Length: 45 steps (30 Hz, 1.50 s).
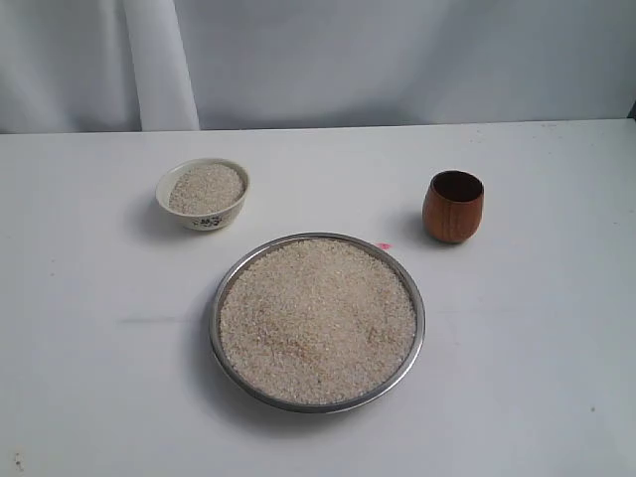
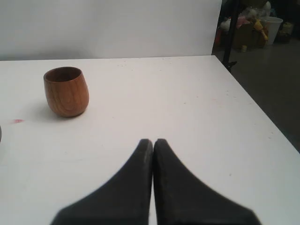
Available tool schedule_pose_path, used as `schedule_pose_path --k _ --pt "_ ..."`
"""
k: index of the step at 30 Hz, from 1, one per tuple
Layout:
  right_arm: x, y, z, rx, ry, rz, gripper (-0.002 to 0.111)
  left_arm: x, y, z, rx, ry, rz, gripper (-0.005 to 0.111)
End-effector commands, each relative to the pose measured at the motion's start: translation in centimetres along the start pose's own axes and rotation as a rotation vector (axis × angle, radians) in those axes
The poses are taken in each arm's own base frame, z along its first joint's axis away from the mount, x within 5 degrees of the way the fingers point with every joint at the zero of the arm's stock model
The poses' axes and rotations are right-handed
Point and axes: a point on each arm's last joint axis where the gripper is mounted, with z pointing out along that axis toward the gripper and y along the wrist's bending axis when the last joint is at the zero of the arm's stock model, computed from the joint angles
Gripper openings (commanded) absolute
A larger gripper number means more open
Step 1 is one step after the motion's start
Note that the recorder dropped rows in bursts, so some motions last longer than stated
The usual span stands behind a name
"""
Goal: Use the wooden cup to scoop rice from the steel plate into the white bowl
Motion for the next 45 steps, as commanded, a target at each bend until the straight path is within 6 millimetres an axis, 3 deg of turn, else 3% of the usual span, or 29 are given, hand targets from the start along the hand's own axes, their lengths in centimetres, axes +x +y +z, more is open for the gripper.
schedule_pose_path --k 1,22,26,35,45 --pt "0.1 0.0 0.0 0.005 0.000 0.004 0.000 -0.1 0.0 0.0 0.005 -0.017 0.002 0.000" --pt "0.0 0.0 0.0 0.004 -0.011 0.004 0.000 -0.1 0.0 0.0 0.005 -0.017 0.002 0.000" --pt "-1.5 0.1 -0.1 -0.014 -0.174 0.003 0.000 -0.1 0.0 0.0 0.005 -0.017 0.002 0.000" --pt "-6.6 0.7 -3.0 -0.084 -0.826 0.002 0.000 -0.1 0.0 0.0 0.005 -0.017 0.000 0.000" --pt "-6.8 0.7 -3.2 -0.089 -0.867 0.001 0.000 -0.1 0.0 0.0 0.005 -0.017 0.002 0.000"
